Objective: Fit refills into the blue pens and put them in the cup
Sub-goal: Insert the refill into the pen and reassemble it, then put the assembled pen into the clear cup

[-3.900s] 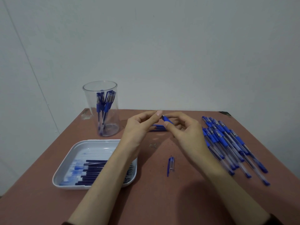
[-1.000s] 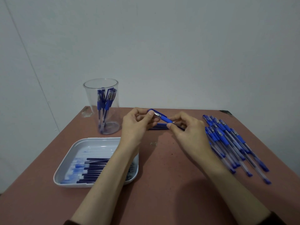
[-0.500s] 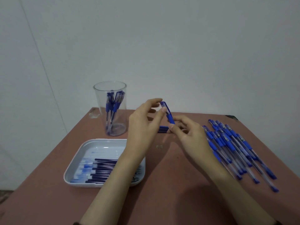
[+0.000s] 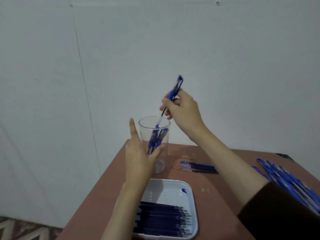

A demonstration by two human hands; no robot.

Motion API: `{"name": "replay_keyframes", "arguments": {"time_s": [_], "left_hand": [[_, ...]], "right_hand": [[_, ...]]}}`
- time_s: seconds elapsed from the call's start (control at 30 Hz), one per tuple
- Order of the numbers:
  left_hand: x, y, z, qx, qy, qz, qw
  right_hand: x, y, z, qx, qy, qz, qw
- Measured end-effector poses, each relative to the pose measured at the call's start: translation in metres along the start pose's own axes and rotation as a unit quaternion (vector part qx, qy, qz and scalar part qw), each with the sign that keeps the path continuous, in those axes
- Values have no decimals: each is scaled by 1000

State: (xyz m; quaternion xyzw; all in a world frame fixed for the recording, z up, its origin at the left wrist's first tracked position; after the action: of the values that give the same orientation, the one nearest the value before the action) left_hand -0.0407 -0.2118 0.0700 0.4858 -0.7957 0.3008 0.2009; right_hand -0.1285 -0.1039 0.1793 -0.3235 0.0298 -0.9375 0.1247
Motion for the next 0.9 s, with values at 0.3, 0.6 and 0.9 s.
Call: {"name": "replay_keyframes", "arguments": {"time_s": [0.3, 0.6, 0.9], "left_hand": [[-2, 2, 3, -31, -34, 9, 999], [-3, 2, 2, -32, -33, 12, 999], [-2, 2, 1, -13, -3, 11, 1000]], "right_hand": [[-4, 31, -32, -291, 14, 121, 949], [-11, 32, -27, -308, 5, 152, 939], [-10, 19, -25, -247, -31, 115, 962]]}}
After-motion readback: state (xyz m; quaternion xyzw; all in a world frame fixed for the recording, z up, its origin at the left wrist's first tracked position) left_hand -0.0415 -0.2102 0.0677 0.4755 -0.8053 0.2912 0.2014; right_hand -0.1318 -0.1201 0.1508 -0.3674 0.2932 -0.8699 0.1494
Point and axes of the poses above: each hand's wrist, its own x-axis towards the middle knuckle, its own y-axis out of the palm, z = x × y, the point moved 9 cm from there along x, towards the middle knuckle, and after that the axes turned 9 degrees about -z, right-handed, at the moved point
